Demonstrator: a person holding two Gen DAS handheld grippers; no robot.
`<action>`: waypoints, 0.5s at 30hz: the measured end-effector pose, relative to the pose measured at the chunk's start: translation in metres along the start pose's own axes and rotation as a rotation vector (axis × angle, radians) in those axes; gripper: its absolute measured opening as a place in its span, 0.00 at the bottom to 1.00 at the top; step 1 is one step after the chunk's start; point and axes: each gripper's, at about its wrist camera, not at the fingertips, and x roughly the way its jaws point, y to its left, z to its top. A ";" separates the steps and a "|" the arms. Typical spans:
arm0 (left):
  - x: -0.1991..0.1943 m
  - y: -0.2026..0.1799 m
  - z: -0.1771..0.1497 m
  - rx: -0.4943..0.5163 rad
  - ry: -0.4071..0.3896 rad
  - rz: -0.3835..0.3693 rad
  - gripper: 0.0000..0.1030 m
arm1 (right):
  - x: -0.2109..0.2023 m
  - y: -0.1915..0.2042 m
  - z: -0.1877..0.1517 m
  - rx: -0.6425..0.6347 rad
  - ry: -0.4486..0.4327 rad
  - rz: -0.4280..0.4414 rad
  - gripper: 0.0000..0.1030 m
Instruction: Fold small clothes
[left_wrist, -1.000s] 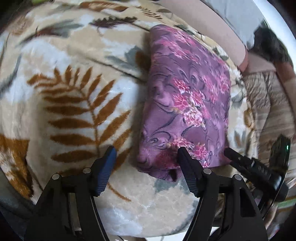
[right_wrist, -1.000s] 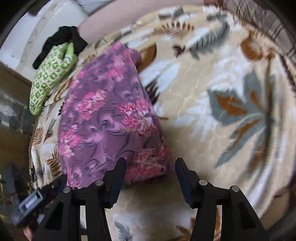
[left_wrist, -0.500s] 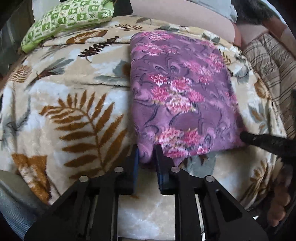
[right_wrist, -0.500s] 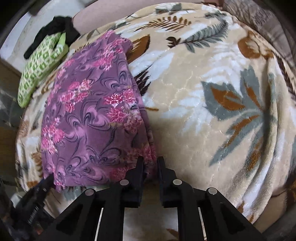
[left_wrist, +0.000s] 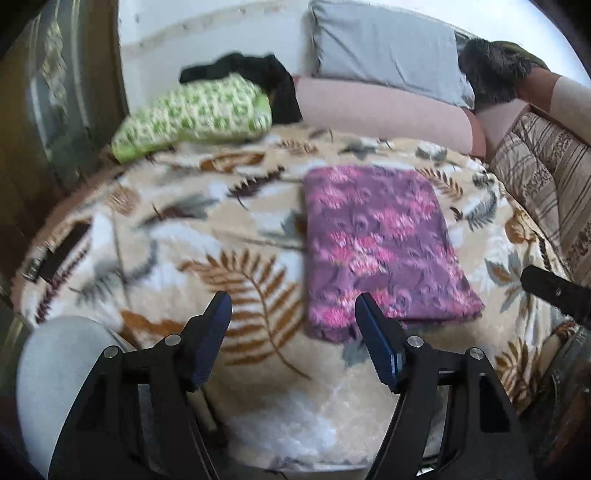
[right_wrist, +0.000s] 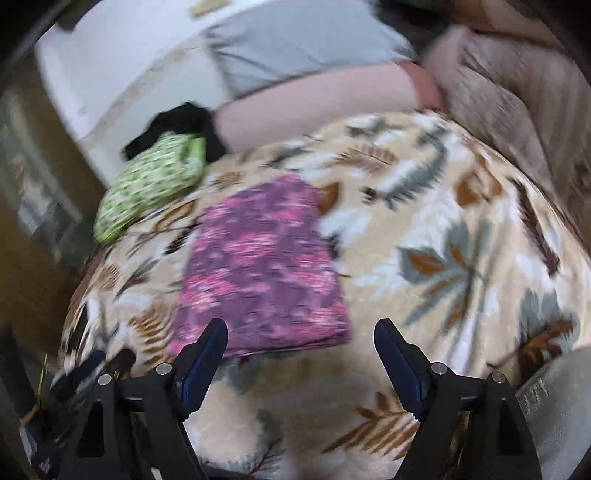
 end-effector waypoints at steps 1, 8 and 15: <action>-0.001 -0.001 0.002 0.006 -0.013 0.025 0.68 | 0.000 0.005 0.001 -0.017 -0.013 -0.006 0.77; -0.020 0.009 0.013 -0.005 -0.041 0.058 0.68 | -0.002 0.025 0.004 -0.076 -0.062 -0.013 0.77; -0.053 0.015 0.019 -0.001 0.002 0.066 0.68 | -0.032 0.023 0.014 -0.018 -0.084 -0.030 0.77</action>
